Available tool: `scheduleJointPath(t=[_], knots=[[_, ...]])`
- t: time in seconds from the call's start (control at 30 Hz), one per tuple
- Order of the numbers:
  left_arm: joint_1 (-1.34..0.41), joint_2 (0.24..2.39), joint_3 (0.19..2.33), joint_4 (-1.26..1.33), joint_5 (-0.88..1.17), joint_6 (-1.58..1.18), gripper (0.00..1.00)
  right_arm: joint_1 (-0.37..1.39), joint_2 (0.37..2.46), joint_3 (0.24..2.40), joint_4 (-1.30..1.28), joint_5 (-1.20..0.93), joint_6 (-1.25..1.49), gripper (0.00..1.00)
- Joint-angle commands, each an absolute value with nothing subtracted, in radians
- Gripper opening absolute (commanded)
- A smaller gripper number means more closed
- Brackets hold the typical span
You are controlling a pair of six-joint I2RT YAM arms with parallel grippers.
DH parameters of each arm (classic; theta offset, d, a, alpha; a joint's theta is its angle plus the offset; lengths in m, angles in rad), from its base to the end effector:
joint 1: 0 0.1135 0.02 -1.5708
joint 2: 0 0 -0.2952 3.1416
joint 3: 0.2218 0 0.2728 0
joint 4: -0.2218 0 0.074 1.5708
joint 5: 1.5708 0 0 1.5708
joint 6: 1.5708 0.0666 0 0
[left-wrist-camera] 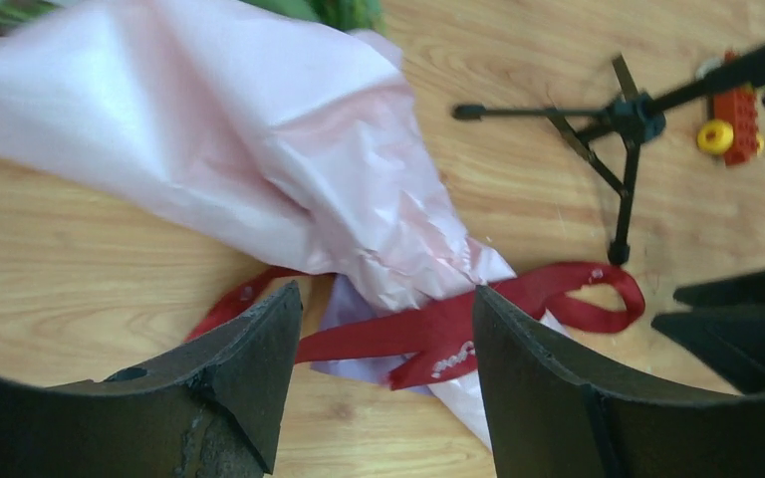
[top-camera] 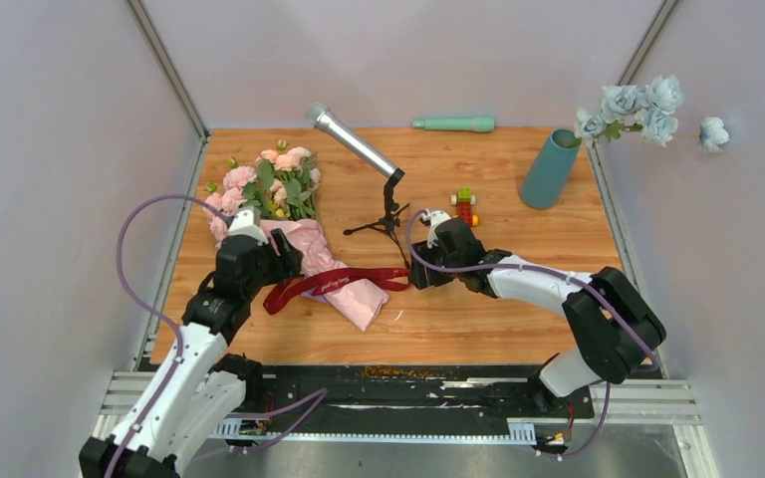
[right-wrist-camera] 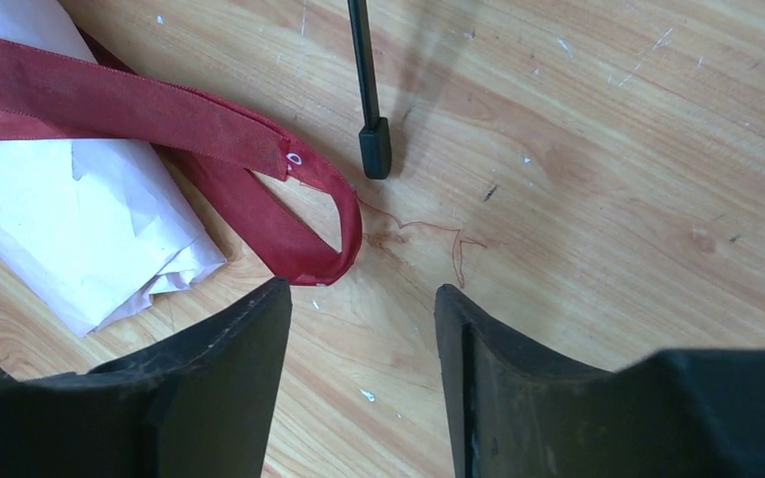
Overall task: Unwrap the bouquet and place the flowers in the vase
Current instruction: Untie the ribbon from the wrapping paper.
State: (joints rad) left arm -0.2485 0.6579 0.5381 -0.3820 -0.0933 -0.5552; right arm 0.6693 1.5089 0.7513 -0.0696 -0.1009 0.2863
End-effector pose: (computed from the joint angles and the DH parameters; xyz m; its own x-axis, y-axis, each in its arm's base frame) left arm 0.1768 -0.0385 0.2543 -0.4835 -0.4187 -0.7687 -0.1049 0.8995 -0.4240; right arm 0.2556 0.2108 0.1656 -0.7432 -0.2297 -0.6284 -0.4804 0.8369 0.2623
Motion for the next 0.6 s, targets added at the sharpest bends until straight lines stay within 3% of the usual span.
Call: scheduleJointPath(t=[0.0, 0.2, 0.37, 0.57], knots=[[-0.357, 0.785, 0.588, -0.283, -0.028, -0.487, 0.71, 0.655, 1.51, 0.788, -0.055, -0.173, 0.264, 0.57], [-0.541, 0.935, 0.619, -0.198, -0.072, -0.474, 0.73, 0.654, 1.58, 0.837, -0.055, -0.203, 0.262, 0.58], [-0.6, 1.03, 0.657, -0.186, -0.096, -0.398, 0.76, 0.653, 1.627, 0.874, -0.055, -0.217, 0.268, 0.47], [-0.657, 1.149, 0.703, -0.19, -0.102, -0.329, 0.78, 0.653, 1.669, 0.894, -0.06, -0.221, 0.271, 0.44]])
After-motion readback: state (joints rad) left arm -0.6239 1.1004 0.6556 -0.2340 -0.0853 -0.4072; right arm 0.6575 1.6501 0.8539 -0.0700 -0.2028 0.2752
